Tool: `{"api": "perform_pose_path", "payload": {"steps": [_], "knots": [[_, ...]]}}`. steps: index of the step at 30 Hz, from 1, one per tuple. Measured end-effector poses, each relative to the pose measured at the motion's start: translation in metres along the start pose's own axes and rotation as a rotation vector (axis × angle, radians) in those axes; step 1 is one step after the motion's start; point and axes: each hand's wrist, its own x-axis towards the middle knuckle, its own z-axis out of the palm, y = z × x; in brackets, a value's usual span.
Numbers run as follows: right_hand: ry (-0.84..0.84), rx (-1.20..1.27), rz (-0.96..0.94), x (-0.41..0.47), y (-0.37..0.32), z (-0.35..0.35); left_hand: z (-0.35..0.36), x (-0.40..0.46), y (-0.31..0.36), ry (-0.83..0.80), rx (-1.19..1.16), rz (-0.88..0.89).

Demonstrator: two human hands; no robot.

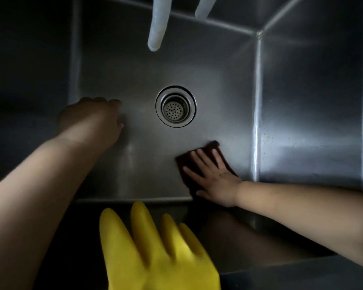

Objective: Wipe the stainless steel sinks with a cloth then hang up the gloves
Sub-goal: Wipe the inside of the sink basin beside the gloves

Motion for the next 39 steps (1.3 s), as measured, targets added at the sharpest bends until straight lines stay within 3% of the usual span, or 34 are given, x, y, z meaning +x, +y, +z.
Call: {"api": "perform_pose_path", "payload": {"steps": [3,6,13,18,22,24,26,32,39], "knots": [[0.136,-0.144,-0.276,0.033,-0.017,-0.014,0.004,0.002,-0.001,-0.022,0.015,-0.011],[0.214,-0.199,-0.368,0.068,-0.043,-0.029,0.007,0.003,-0.003,-0.041,0.024,-0.022],[0.196,0.147,-0.654,0.047,-0.039,-0.016,0.011,0.005,-0.007,-0.073,0.045,-0.04],[0.087,0.055,-0.4,-0.014,0.009,0.004,0.01,0.003,-0.007,-0.096,0.018,-0.052],[-0.107,0.106,0.322,-0.044,0.044,0.015,0.011,0.004,-0.006,-0.109,-0.007,-0.058],[-0.15,0.195,0.542,-0.039,0.052,0.012,0.012,0.006,-0.008,-0.097,-0.011,-0.049],[-0.094,0.257,0.577,-0.03,0.057,0.007,0.015,0.008,-0.01,-0.088,-0.008,-0.035],[0.32,0.299,0.773,0.028,0.11,-0.052,0.022,0.013,-0.011,-0.045,0.005,-0.023],[0.365,-0.068,0.711,0.066,0.219,-0.142,0.021,0.008,-0.002,-0.055,-0.023,0.011]]}}
